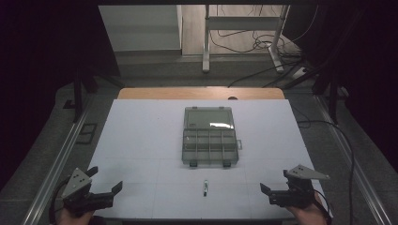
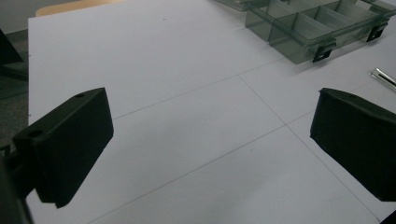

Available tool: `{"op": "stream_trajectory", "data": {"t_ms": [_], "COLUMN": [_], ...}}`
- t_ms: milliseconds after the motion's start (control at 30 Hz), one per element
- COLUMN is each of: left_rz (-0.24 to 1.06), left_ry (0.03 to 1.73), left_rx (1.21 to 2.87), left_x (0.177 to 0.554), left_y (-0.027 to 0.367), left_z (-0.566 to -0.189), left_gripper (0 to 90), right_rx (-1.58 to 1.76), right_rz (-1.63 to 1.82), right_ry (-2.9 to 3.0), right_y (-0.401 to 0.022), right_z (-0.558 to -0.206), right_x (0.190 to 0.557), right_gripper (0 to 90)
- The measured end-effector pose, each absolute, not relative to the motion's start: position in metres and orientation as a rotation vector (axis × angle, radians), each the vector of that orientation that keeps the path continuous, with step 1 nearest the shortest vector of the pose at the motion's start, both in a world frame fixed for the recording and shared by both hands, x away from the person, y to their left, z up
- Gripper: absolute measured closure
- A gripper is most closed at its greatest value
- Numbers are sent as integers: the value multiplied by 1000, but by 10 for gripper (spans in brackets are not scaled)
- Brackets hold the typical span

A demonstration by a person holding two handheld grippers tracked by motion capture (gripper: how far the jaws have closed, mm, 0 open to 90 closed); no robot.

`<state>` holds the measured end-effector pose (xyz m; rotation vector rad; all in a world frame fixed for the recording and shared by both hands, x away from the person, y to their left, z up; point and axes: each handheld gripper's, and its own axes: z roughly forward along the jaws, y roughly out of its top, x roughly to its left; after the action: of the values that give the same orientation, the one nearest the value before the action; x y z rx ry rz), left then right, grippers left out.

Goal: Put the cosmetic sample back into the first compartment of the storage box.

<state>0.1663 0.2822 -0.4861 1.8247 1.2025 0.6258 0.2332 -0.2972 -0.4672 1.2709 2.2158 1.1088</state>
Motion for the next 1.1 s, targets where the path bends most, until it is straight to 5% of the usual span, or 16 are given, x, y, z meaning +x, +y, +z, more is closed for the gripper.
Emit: {"op": "stream_trajectory", "data": {"t_ms": [1100], "left_rz": [642], "left_ry": [1216], "left_rx": [1850], "left_x": [167], "left_y": [279], "left_z": [-486], "left_gripper": [11], "right_rx": [1244], "right_rz": [1052], "right_ry": [2307], "right_y": [-290], "right_z": [-469], "right_x": [238], "right_gripper": [0]}}
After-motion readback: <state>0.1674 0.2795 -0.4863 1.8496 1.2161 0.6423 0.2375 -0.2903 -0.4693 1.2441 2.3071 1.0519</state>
